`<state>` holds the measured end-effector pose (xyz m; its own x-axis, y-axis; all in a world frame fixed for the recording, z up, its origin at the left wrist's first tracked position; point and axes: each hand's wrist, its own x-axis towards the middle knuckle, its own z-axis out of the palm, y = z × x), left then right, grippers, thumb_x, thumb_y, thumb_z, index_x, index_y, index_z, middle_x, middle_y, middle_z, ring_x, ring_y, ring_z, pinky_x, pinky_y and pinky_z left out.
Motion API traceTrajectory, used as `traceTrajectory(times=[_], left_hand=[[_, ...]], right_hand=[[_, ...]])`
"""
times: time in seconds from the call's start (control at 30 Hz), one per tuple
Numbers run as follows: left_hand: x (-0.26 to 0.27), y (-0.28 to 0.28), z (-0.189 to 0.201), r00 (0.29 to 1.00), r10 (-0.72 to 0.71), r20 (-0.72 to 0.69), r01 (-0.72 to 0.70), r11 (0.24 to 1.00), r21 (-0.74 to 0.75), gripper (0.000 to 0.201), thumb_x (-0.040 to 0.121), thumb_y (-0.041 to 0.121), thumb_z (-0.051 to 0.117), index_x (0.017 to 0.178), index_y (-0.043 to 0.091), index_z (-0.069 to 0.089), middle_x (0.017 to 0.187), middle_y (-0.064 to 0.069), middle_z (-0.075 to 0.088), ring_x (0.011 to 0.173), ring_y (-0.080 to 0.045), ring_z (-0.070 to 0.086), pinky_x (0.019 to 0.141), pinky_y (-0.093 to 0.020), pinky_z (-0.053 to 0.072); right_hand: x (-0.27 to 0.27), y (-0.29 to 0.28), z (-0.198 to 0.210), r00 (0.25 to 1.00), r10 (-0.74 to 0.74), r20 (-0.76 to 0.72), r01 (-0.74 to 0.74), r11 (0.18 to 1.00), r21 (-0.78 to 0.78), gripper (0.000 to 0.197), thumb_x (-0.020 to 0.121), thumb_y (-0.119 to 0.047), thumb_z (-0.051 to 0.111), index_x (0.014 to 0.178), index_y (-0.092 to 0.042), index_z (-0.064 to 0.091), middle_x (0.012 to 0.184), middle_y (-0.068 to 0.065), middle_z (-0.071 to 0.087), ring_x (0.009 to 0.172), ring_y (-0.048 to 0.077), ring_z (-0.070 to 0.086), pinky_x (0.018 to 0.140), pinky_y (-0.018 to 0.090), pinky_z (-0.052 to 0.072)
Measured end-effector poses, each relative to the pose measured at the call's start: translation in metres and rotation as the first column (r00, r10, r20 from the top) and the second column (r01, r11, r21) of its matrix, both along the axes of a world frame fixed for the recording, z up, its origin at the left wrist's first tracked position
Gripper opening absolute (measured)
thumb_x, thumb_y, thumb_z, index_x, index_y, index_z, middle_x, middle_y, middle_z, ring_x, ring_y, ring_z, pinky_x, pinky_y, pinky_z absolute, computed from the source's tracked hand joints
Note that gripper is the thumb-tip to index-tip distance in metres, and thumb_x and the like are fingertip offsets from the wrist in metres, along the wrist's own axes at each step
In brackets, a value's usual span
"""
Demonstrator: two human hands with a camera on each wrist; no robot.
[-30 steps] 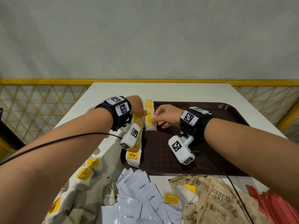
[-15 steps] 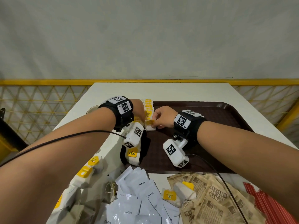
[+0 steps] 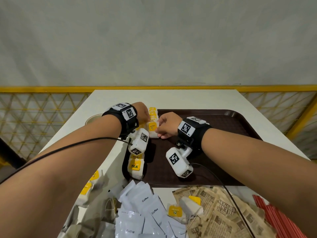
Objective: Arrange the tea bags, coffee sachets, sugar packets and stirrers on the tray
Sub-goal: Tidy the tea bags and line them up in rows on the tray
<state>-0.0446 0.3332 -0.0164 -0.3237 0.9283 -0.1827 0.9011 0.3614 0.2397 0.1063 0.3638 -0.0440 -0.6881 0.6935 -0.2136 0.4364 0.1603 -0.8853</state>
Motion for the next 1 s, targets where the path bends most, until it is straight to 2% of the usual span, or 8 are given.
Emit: traceTrajectory(times=[0.13, 0.23, 0.37, 0.53, 0.67, 0.8, 0.9, 1.0], left_hand=[[-0.006, -0.004, 0.002, 0.998, 0.032, 0.049, -0.036, 0.996, 0.079, 0.020, 0.087, 0.028, 0.067, 0.093, 0.009, 0.071, 0.091, -0.004, 0.065, 0.087, -0.018, 0.058, 0.072, -0.026, 0.044], [-0.009, -0.010, 0.009, 0.997, 0.037, 0.066, -0.037, 0.999, 0.004, 0.033, 0.087, 0.043, 0.063, 0.083, 0.011, 0.069, 0.074, -0.001, 0.057, 0.071, -0.014, 0.050, 0.063, -0.025, 0.039], [-0.006, -0.015, 0.006, 0.998, -0.054, 0.028, 0.057, 0.992, -0.109, 0.032, 0.082, 0.041, 0.069, 0.098, 0.014, 0.073, 0.104, 0.000, 0.068, 0.093, -0.015, 0.057, 0.083, -0.029, 0.043], [-0.001, -0.015, 0.011, 0.999, -0.032, 0.040, 0.034, 0.997, -0.071, 0.025, 0.087, 0.028, 0.066, 0.104, 0.011, 0.071, 0.112, -0.005, 0.067, 0.094, -0.016, 0.057, 0.087, -0.030, 0.045], [0.006, -0.015, 0.009, 1.000, 0.006, -0.002, -0.006, 0.995, -0.101, 0.034, 0.090, 0.029, 0.062, 0.113, 0.005, 0.068, 0.118, -0.010, 0.065, 0.111, -0.025, 0.059, 0.095, -0.034, 0.046], [0.010, -0.016, 0.002, 0.999, 0.049, 0.004, -0.048, 0.995, -0.090, 0.035, 0.088, 0.026, 0.065, 0.115, 0.004, 0.066, 0.118, -0.012, 0.065, 0.112, -0.026, 0.059, 0.088, -0.030, 0.047], [0.009, -0.019, 0.001, 0.998, 0.060, -0.013, -0.061, 0.998, -0.023, 0.033, 0.090, 0.027, 0.061, 0.111, 0.003, 0.067, 0.117, -0.013, 0.064, 0.109, -0.026, 0.059, 0.090, -0.033, 0.047], [0.001, -0.023, 0.003, 0.994, 0.092, 0.057, -0.096, 0.993, 0.072, 0.026, 0.087, 0.022, 0.065, 0.103, 0.003, 0.069, 0.113, -0.011, 0.065, 0.099, -0.023, 0.058, 0.080, -0.031, 0.046]], right_hand=[[-0.004, 0.000, 0.000, 1.000, -0.030, 0.009, 0.030, 1.000, 0.007, 0.028, 0.085, 0.009, 0.062, 0.075, -0.012, 0.045, 0.064, 0.011, 0.057, 0.043, 0.010, 0.061, 0.048, 0.024, 0.053], [-0.004, 0.000, 0.001, 0.999, -0.039, 0.019, 0.039, 0.999, -0.005, 0.030, 0.084, 0.010, 0.063, 0.072, -0.011, 0.045, 0.063, 0.012, 0.056, 0.047, 0.014, 0.061, 0.051, 0.026, 0.054], [-0.004, -0.001, 0.002, 0.997, -0.055, 0.046, 0.054, 0.998, 0.015, 0.030, 0.083, 0.008, 0.065, 0.068, -0.009, 0.046, 0.064, 0.014, 0.057, 0.056, 0.020, 0.061, 0.056, 0.028, 0.055], [-0.003, -0.002, 0.002, 0.992, 0.003, 0.130, -0.011, 0.998, 0.061, 0.026, 0.081, -0.008, 0.074, 0.063, -0.008, 0.055, 0.070, 0.016, 0.064, 0.057, 0.018, 0.061, 0.059, 0.027, 0.056], [-0.001, -0.004, 0.001, 0.977, 0.055, 0.204, -0.089, 0.983, 0.160, 0.029, 0.075, -0.011, 0.080, 0.061, -0.012, 0.054, 0.062, 0.006, 0.061, 0.057, 0.016, 0.059, 0.060, 0.027, 0.056], [-0.003, -0.006, 0.002, 0.964, 0.055, 0.258, -0.118, 0.965, 0.235, 0.031, 0.073, -0.014, 0.082, 0.060, -0.014, 0.054, 0.064, 0.005, 0.059, 0.064, 0.021, 0.059, 0.071, 0.039, 0.057], [0.000, -0.005, 0.006, 0.963, 0.074, 0.259, -0.131, 0.969, 0.208, 0.028, 0.074, -0.014, 0.081, 0.060, -0.013, 0.056, 0.066, 0.006, 0.060, 0.063, 0.018, 0.059, 0.065, 0.031, 0.057], [0.004, -0.001, 0.012, 0.986, 0.011, 0.165, -0.032, 0.991, 0.129, 0.025, 0.078, -0.008, 0.077, 0.061, -0.011, 0.059, 0.064, 0.008, 0.061, 0.062, 0.017, 0.059, 0.065, 0.027, 0.057]])
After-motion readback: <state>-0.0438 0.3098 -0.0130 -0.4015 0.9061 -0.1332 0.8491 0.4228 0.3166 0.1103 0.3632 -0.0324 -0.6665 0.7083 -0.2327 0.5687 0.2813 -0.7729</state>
